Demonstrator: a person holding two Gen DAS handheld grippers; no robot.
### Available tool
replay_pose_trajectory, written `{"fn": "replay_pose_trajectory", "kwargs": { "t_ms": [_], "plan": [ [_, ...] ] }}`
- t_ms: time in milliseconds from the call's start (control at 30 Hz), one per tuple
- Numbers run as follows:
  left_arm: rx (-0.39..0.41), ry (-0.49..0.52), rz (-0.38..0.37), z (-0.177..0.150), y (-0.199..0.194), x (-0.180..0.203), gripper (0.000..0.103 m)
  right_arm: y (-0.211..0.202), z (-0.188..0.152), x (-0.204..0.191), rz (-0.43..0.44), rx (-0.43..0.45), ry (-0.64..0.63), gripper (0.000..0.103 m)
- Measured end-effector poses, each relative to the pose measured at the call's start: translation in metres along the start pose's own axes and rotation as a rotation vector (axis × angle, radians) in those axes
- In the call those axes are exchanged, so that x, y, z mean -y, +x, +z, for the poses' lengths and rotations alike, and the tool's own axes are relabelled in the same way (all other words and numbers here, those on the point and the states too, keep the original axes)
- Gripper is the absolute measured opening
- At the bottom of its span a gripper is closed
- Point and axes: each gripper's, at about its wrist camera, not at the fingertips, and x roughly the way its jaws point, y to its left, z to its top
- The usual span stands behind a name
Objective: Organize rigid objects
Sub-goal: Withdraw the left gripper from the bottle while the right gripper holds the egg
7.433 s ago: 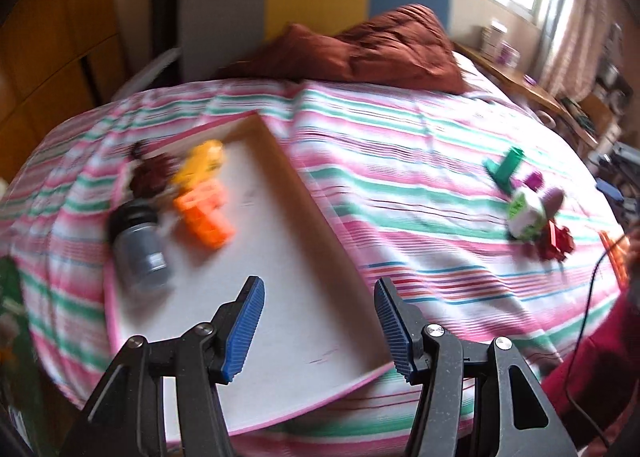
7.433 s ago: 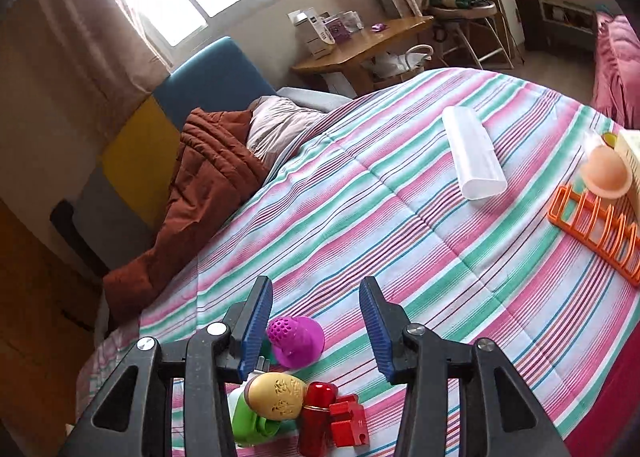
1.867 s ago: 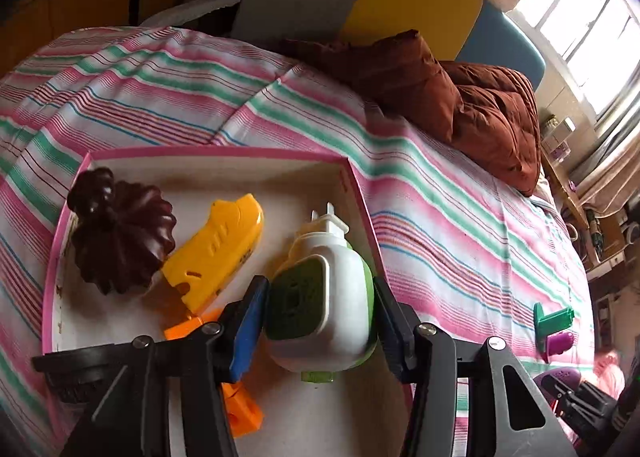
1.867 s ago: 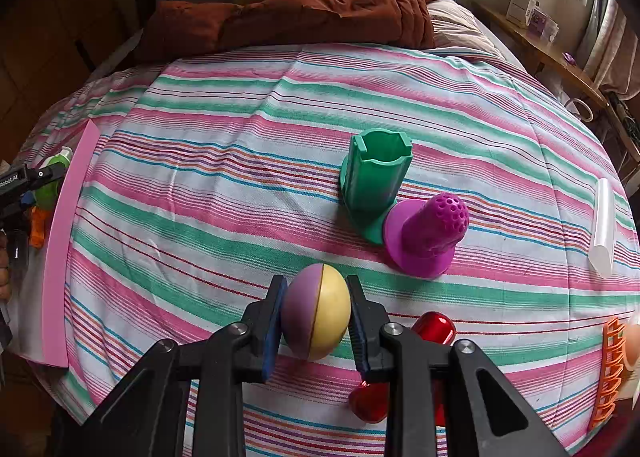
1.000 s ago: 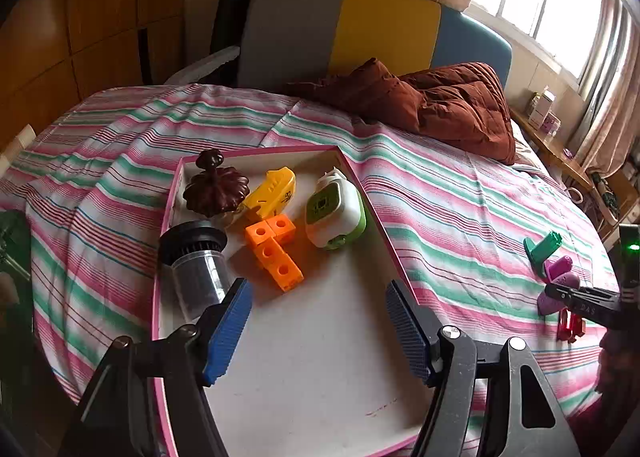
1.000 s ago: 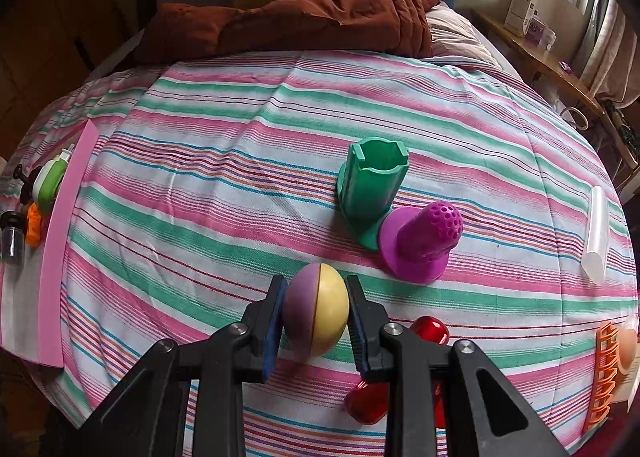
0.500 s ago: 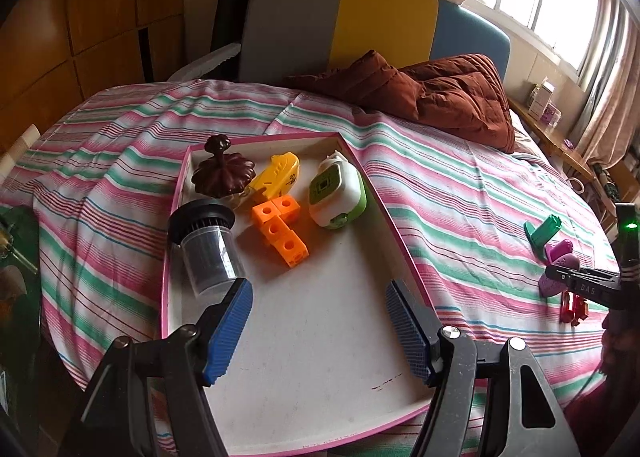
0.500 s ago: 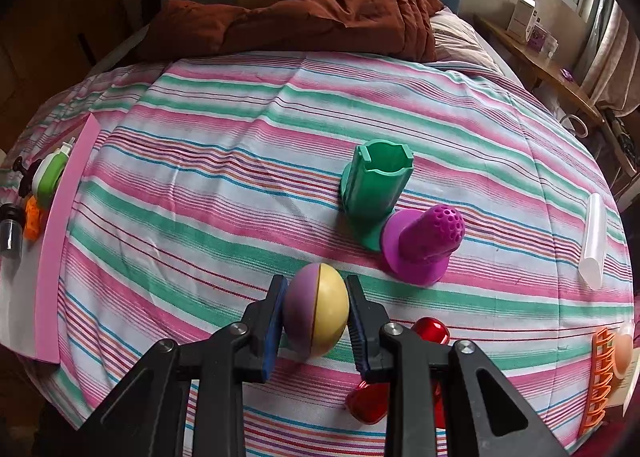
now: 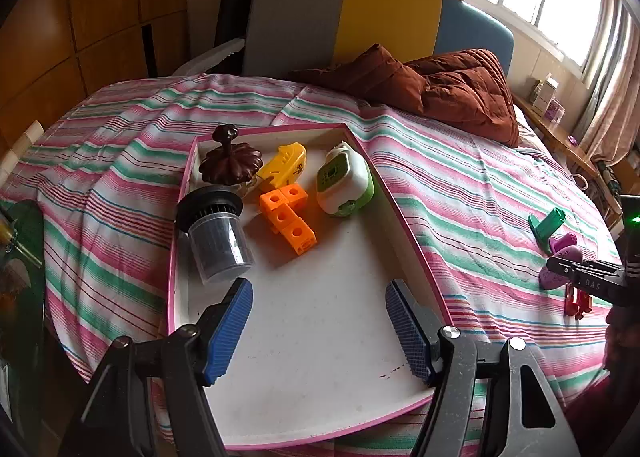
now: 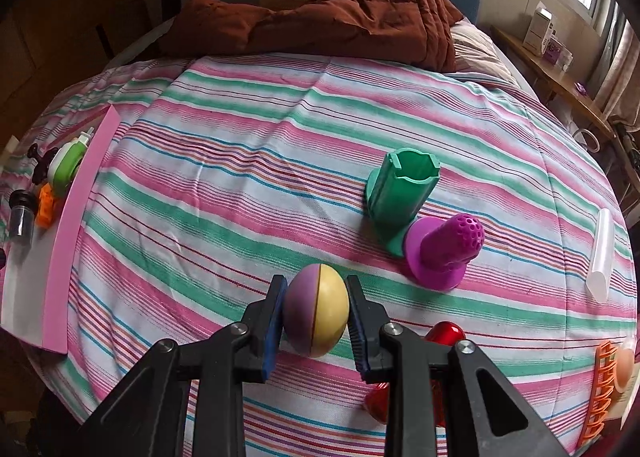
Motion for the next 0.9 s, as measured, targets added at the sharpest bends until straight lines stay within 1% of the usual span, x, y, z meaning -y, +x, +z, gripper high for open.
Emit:
{"fn": "replay_pose_trajectory", "kwargs": {
  "t_ms": [400, 633, 767, 900],
  "plan": [
    [0.014, 0.009, 0.007, -0.006, -0.006, -0.004, 0.070, 0.001, -0.001, -0.006, 0.019, -0.008, -0.022, 0.028],
    [0.018, -0.009, 0.003, -0.006, -0.009, -0.012, 0.070, -0.001, -0.004, -0.018, 0.039, -0.007, -0.047, 0.028],
    [0.017, -0.015, 0.006, -0.008, -0.010, -0.016, 0.070, -0.003, -0.004, -0.022, 0.076, -0.011, -0.029, 0.028],
    [0.016, -0.026, 0.006, -0.009, -0.010, -0.021, 0.070, -0.010, -0.002, -0.037, 0.126, 0.000, -0.028, 0.028]
  ]
}}
